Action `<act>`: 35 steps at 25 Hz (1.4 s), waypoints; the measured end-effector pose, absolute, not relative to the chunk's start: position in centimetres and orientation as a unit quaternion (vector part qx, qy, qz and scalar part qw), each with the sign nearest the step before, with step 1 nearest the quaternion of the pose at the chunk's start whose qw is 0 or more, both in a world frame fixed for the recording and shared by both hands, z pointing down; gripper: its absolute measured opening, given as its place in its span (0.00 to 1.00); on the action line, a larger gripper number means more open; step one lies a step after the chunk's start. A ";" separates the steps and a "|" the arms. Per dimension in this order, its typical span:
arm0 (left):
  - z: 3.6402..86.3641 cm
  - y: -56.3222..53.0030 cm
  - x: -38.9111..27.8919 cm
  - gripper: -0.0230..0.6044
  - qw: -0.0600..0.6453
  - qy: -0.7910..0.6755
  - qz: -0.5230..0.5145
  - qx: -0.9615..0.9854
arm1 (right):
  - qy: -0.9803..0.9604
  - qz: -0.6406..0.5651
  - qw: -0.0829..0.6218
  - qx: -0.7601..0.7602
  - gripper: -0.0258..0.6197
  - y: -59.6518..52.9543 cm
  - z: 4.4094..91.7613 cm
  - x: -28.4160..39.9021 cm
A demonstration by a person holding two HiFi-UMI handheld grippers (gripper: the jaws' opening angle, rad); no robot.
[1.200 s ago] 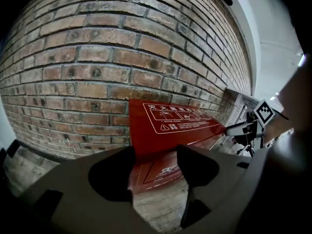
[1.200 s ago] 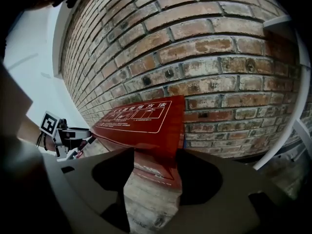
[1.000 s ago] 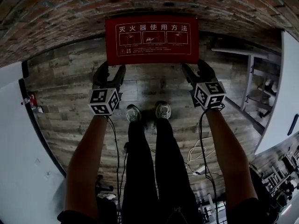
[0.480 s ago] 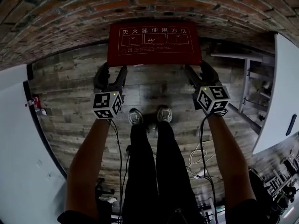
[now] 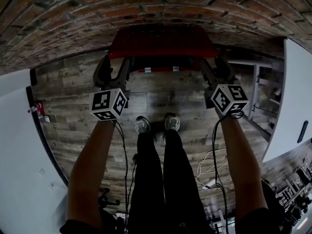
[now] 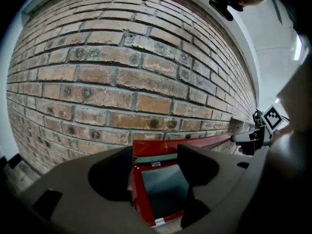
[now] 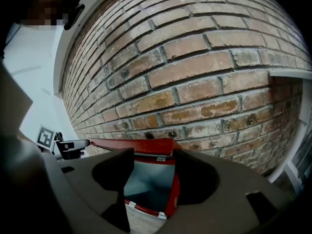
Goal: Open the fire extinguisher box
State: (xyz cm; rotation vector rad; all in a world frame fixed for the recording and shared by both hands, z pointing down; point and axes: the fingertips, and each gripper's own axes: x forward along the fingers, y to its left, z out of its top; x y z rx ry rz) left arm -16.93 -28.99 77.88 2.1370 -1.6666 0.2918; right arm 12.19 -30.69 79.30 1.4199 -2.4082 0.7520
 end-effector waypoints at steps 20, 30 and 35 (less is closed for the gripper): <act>74.4 -36.3 -17.8 0.56 0.202 -0.610 0.070 0.763 | -0.819 0.270 0.067 0.501 0.46 -38.4 75.5 11.8; 74.2 -38.2 -18.4 0.56 0.233 -0.615 0.043 0.753 | -0.815 0.281 0.068 0.503 0.46 -40.1 75.5 11.7; 73.9 -38.9 -18.5 0.56 0.242 -0.619 0.029 0.747 | -0.806 0.292 0.068 0.511 0.46 -40.8 75.2 11.4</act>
